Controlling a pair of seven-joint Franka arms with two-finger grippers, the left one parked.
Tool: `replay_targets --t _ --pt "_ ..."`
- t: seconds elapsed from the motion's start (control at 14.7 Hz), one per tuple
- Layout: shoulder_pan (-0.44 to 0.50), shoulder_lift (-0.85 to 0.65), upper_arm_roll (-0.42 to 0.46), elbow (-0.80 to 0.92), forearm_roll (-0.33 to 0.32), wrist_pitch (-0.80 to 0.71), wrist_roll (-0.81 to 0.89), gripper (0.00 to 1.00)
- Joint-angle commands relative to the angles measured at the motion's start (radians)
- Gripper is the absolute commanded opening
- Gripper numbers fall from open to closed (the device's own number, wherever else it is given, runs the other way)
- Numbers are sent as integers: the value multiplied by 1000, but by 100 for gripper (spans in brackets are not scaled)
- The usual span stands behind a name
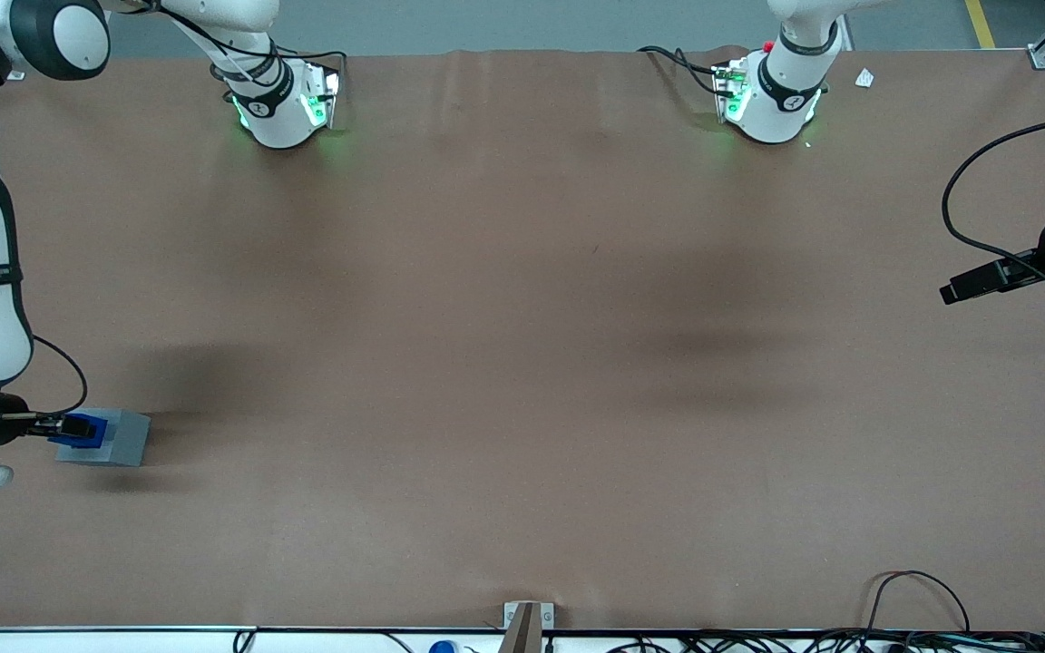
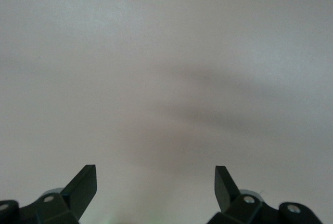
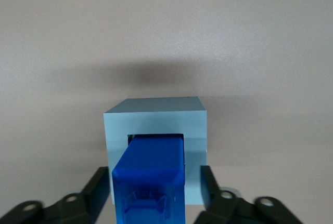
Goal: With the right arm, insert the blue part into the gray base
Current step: 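Lower the blue cube into the gray base's square opening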
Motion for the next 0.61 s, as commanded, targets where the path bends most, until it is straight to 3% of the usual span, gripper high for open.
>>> replay_targets --t 0.0,0.54 --pt "-18 -5 17 -11 3 9 0 100" --pt "-18 -42 17 -14 2 -106 -5 100"
